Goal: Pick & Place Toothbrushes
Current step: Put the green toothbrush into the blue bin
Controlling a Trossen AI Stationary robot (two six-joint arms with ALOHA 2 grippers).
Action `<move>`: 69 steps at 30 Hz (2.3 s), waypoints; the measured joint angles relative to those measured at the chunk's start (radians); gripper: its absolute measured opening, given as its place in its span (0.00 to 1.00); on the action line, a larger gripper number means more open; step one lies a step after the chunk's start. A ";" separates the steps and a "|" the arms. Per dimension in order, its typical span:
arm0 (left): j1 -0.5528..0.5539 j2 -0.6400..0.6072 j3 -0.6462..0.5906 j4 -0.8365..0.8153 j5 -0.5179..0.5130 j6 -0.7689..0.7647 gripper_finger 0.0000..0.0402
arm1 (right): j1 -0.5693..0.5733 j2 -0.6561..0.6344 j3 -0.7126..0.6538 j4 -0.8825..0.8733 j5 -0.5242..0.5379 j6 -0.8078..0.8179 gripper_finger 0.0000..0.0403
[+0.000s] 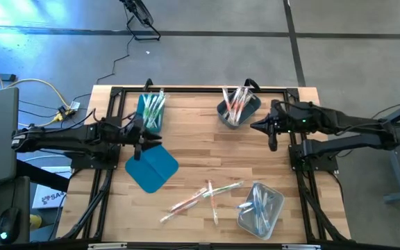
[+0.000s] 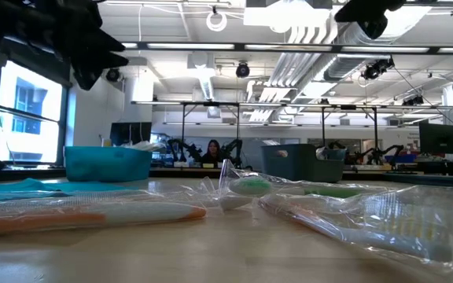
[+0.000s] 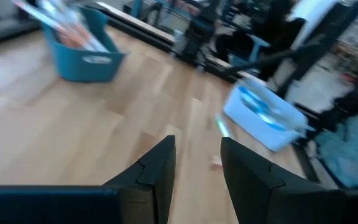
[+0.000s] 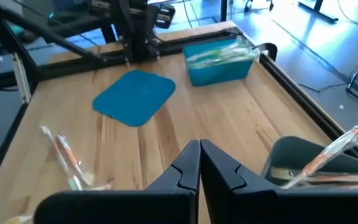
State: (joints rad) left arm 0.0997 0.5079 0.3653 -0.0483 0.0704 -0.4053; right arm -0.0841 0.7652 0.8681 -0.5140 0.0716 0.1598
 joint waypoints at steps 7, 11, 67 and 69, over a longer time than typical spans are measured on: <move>-0.211 0.013 0.000 -0.001 -0.105 -0.067 0.32 | 0.000 0.057 0.000 -0.014 -0.053 -0.034 0.01; -0.353 0.054 0.000 0.018 -0.242 -0.103 0.32 | 0.026 0.018 0.000 -0.025 -0.088 0.002 0.01; -0.603 0.641 0.404 -0.069 -0.507 -0.254 0.32 | 0.318 -0.318 -0.238 0.253 0.236 -0.192 0.01; -0.603 0.651 0.403 -0.057 -0.516 -0.255 0.32 | 0.318 -0.344 -0.268 0.269 0.235 -0.196 0.01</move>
State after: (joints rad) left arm -0.5035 1.1585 0.7685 -0.1057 -0.4454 -0.6607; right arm 0.2340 0.4214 0.6000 -0.2447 0.3069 -0.0365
